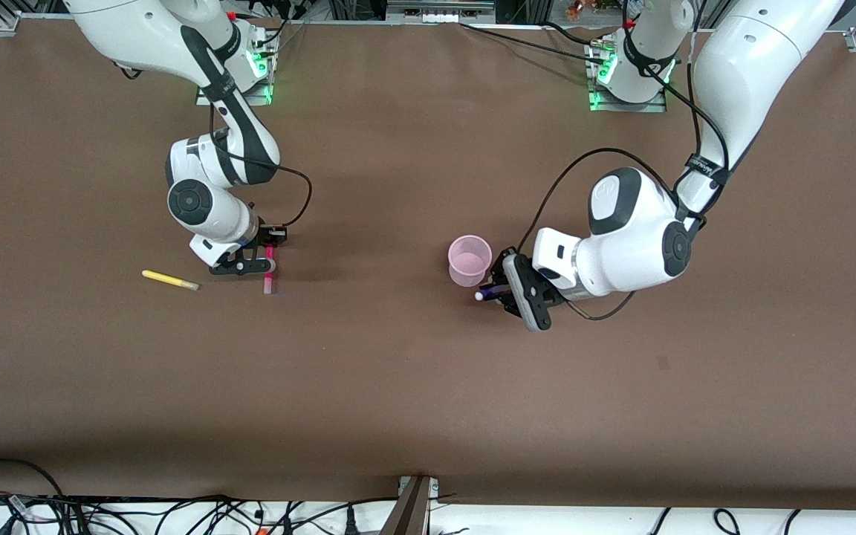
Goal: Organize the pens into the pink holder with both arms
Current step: 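Carry the purple pen into the pink cup while the right gripper grasps the pink pen, then lift the pink pen with the right gripper while the left gripper withdraws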
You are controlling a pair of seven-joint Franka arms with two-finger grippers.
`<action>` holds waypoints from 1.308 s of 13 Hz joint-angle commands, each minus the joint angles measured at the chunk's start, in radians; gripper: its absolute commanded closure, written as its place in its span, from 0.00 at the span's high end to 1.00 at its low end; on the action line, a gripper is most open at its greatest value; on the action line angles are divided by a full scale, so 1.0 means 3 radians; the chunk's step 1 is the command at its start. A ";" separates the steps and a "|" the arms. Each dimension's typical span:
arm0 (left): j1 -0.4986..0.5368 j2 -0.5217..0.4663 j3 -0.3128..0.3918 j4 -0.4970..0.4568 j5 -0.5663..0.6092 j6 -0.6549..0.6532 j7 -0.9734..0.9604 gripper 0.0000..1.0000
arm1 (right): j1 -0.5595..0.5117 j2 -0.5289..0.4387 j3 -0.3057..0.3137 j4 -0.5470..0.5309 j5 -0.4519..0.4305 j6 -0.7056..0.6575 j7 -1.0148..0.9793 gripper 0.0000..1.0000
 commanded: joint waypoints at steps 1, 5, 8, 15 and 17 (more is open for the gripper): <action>-0.0123 -0.0015 -0.0054 -0.0121 -0.0113 0.0387 0.0161 0.00 | 0.0009 -0.0046 0.0024 0.0398 0.0216 -0.0636 0.0093 0.00; -0.0257 -0.0020 -0.0095 -0.0418 -0.0113 0.0946 0.0059 0.00 | 0.0014 0.0000 0.0024 0.0889 0.0502 -0.1307 0.0256 0.00; -0.0211 -0.0051 -0.0162 -0.0464 -0.0113 0.0936 -0.0054 0.00 | 0.0146 0.0036 0.0019 0.1186 0.0651 -0.1630 0.0563 0.00; -0.0206 -0.0092 -0.0208 -0.0648 -0.0113 0.0941 -0.0171 1.00 | 0.0116 0.0322 -0.0007 0.2025 0.1285 -0.2356 0.1074 0.00; -0.0099 -0.0179 -0.0213 -0.0633 -0.0113 0.0764 -0.0247 1.00 | 0.0085 0.0323 -0.0012 0.2066 0.1489 -0.2367 0.1217 0.00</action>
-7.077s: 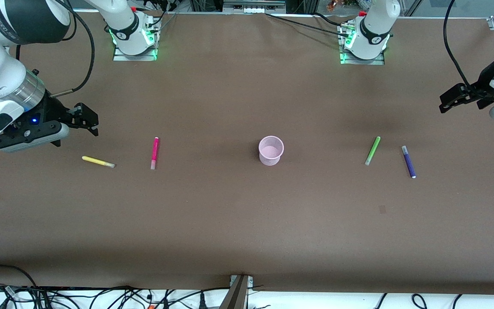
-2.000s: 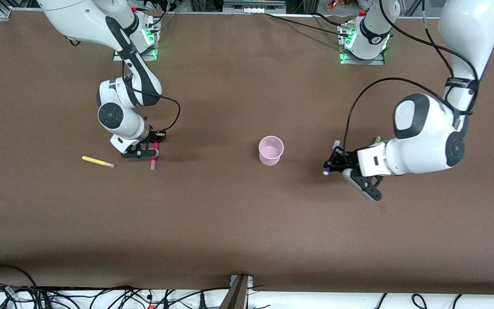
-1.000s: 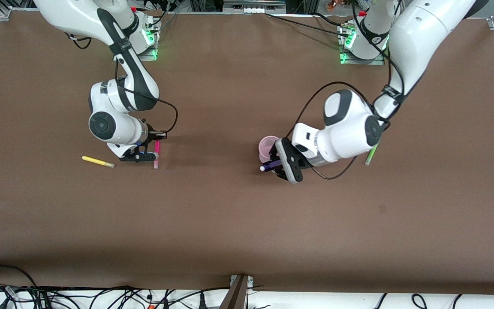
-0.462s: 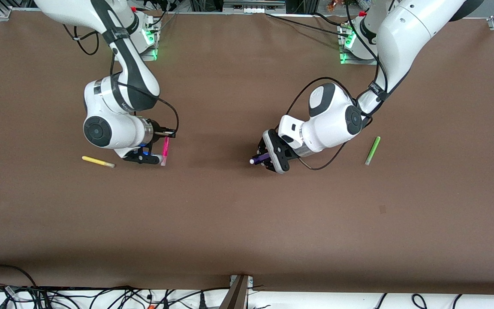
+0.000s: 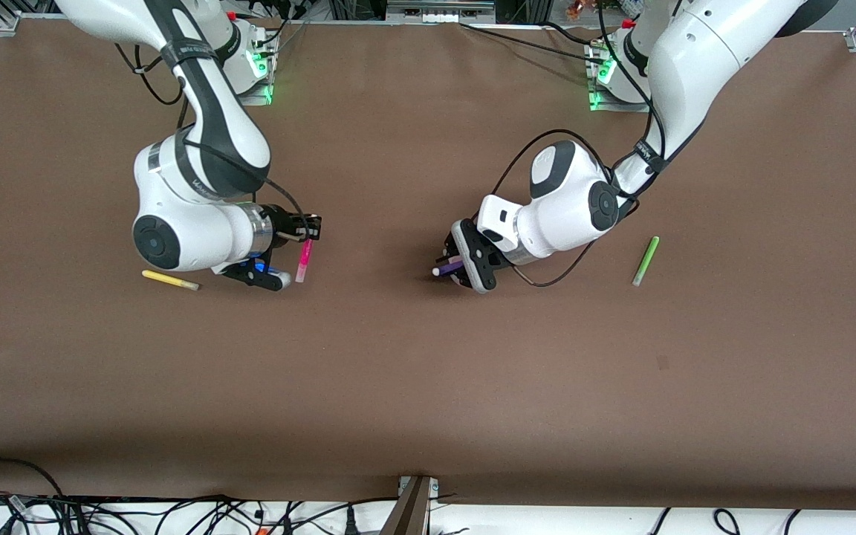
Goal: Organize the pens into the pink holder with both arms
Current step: 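Lift the pink pen with the right gripper while the left gripper withdraws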
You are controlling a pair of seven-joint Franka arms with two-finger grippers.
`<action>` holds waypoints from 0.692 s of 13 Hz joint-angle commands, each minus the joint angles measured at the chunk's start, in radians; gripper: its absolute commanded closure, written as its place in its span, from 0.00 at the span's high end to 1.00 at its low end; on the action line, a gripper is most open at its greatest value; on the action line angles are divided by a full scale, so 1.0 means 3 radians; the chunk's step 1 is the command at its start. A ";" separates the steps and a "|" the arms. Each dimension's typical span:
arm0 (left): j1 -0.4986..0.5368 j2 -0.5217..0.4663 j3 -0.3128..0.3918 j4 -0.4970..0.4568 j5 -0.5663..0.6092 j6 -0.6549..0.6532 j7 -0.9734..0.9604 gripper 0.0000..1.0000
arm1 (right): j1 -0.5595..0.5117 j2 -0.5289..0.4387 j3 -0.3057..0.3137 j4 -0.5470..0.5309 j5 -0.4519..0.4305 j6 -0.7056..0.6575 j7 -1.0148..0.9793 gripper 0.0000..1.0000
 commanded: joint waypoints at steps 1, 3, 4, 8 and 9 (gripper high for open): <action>0.0247 -0.0263 -0.0109 -0.0041 -0.0108 -0.0413 -0.0125 1.00 | -0.0049 0.0098 0.0013 0.0183 0.0261 -0.0128 0.0186 0.00; 0.0554 -0.0508 -0.0175 -0.0005 -0.0108 -0.0980 -0.0416 1.00 | -0.0049 0.0098 0.0013 0.0193 0.0394 -0.0138 0.0314 0.00; 0.0671 -0.0606 -0.0176 0.0036 -0.0108 -0.1216 -0.0493 1.00 | -0.0049 0.0098 0.0013 0.0198 0.0471 -0.0138 0.0421 0.00; 0.1096 -0.0678 -0.0110 0.0327 -0.0052 -0.2116 -0.0836 1.00 | 0.0058 0.0169 0.0034 0.0219 0.0950 -0.0041 0.1034 0.00; 0.1158 -0.0673 -0.0033 0.0353 0.0079 -0.2214 -0.0862 1.00 | 0.0119 0.0190 0.0039 0.0224 0.1139 0.0101 0.1253 0.00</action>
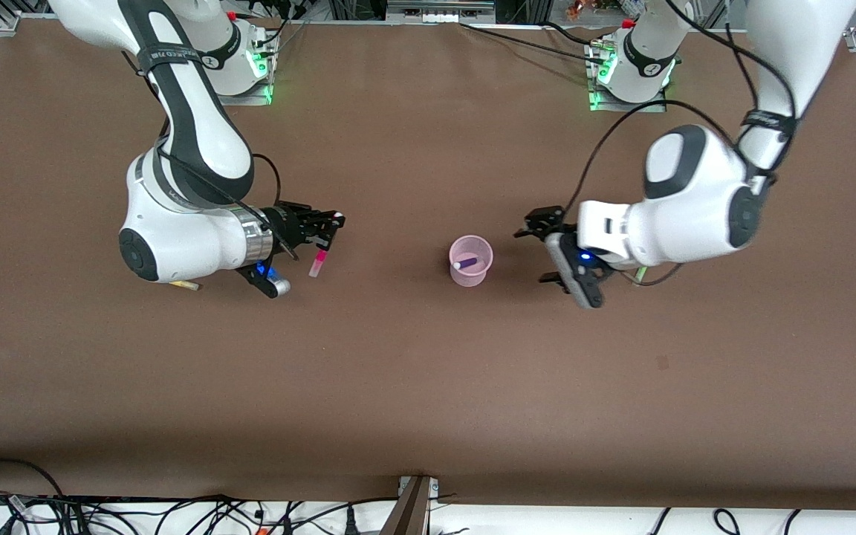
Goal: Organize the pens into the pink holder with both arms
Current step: 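Carry the pink pen over the cup while the left gripper returns to rest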
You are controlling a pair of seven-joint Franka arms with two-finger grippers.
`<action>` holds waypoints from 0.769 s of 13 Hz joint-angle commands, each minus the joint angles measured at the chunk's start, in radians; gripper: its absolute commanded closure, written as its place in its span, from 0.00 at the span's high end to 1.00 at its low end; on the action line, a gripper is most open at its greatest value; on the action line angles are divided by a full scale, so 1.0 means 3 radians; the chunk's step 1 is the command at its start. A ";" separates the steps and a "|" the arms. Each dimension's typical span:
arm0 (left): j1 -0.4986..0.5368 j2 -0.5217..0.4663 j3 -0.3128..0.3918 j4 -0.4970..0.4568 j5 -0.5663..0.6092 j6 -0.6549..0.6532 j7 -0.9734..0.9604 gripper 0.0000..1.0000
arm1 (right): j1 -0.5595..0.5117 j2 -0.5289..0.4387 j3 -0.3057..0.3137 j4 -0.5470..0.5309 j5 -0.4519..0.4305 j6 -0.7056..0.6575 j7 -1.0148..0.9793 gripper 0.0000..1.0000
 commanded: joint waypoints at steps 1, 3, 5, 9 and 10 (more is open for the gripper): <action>0.0137 -0.0002 0.0207 0.0100 0.0257 -0.0279 -0.0122 1.00 | 0.0183 0.0146 0.0012 0.0121 0.0414 0.0247 0.0568 0.00; 0.0213 0.0003 0.0386 0.0314 0.0508 -0.0696 -0.0123 1.00 | 0.0474 0.0202 0.0012 0.0131 0.0777 0.0696 0.1068 0.00; 0.0219 0.0003 0.0479 0.0656 0.0978 -0.1029 -0.0133 1.00 | 0.0766 0.0314 0.0012 0.0258 0.1049 0.1187 0.1550 0.00; 0.0198 -0.0007 0.0571 0.1061 0.1337 -0.1806 -0.0591 1.00 | 0.1308 0.0820 0.0012 0.0947 0.1331 0.2036 0.2327 0.00; 0.0163 -0.0017 0.0571 0.1148 0.1444 -0.1985 -0.0846 1.00 | 0.1375 0.0983 0.0012 0.1177 0.1331 0.2159 0.2481 0.00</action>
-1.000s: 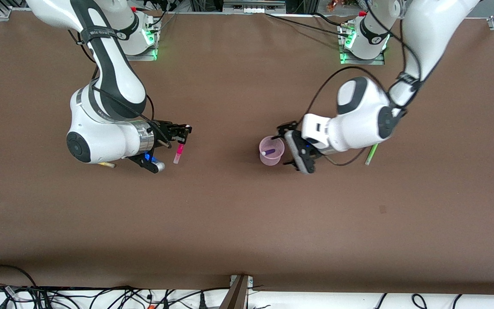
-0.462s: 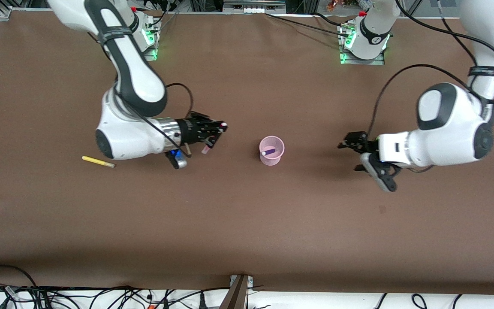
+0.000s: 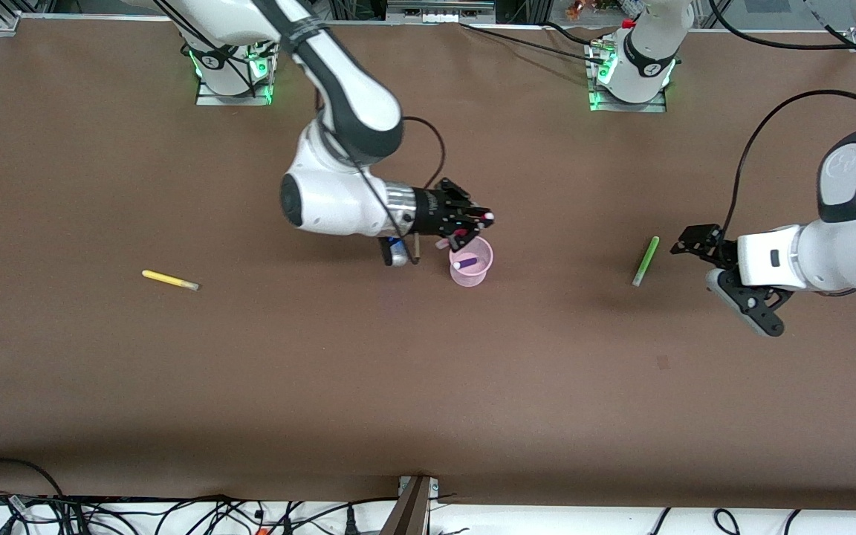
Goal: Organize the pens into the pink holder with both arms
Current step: 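Carry the pink pen over the cup while the left gripper returns to rest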
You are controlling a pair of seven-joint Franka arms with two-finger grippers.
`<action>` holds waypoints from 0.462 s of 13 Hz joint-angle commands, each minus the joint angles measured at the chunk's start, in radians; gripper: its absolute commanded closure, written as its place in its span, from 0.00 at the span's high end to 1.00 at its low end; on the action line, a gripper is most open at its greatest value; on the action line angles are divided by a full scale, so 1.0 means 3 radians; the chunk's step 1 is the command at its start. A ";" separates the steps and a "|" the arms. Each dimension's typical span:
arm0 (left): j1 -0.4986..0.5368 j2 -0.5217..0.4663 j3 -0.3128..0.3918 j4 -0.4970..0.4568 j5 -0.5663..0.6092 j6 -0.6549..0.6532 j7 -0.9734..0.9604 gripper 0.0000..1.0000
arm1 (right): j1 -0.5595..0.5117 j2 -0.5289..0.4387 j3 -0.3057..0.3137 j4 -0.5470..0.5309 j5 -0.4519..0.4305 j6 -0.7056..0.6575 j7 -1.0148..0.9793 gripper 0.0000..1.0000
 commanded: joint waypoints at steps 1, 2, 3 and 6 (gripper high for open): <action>-0.0175 -0.0115 0.0073 0.0182 0.0300 -0.0340 -0.0557 1.00 | 0.0153 0.0492 -0.0033 0.0695 0.0071 0.0191 0.0338 0.00; -0.0303 -0.0243 0.0235 0.0151 0.0342 -0.0341 -0.0615 1.00 | 0.0153 0.0523 -0.0033 0.0716 0.0071 0.0192 0.0333 0.00; -0.0507 -0.0406 0.0515 0.0105 0.0322 -0.0336 -0.0641 1.00 | 0.0184 0.0564 -0.0033 0.0716 0.0071 0.0192 0.0318 0.00; -0.0840 -0.0805 0.1084 -0.0063 0.0240 -0.0153 -0.0972 1.00 | 0.0240 0.0641 -0.0033 0.0706 0.0056 0.0202 0.0236 0.00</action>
